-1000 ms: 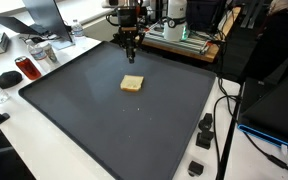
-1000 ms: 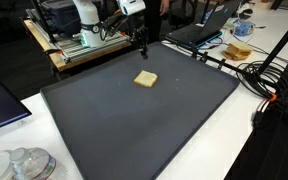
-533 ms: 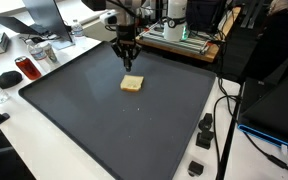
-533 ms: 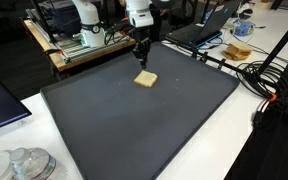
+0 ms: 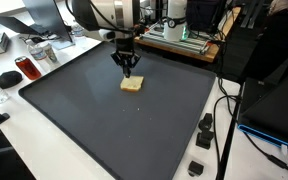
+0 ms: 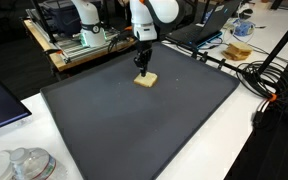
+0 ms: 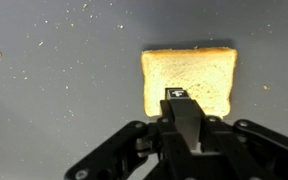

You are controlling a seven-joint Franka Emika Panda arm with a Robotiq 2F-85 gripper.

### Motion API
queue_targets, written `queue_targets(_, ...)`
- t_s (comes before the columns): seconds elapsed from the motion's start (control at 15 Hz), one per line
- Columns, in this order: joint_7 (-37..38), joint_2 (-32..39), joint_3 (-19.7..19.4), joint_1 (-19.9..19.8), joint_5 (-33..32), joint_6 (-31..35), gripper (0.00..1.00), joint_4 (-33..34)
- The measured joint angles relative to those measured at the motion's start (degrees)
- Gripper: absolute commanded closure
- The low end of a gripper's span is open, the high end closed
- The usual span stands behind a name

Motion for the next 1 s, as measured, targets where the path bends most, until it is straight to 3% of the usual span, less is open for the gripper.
queue_targets(0.8, 0.22, 5.2, -1.24, 1.14, -1.04, -0.38, 0.94, 2.46)
queue_targets(1.0, 0.23, 4.78, -3.06, 3.26, -0.21, 0.1, 0.94, 3.5)
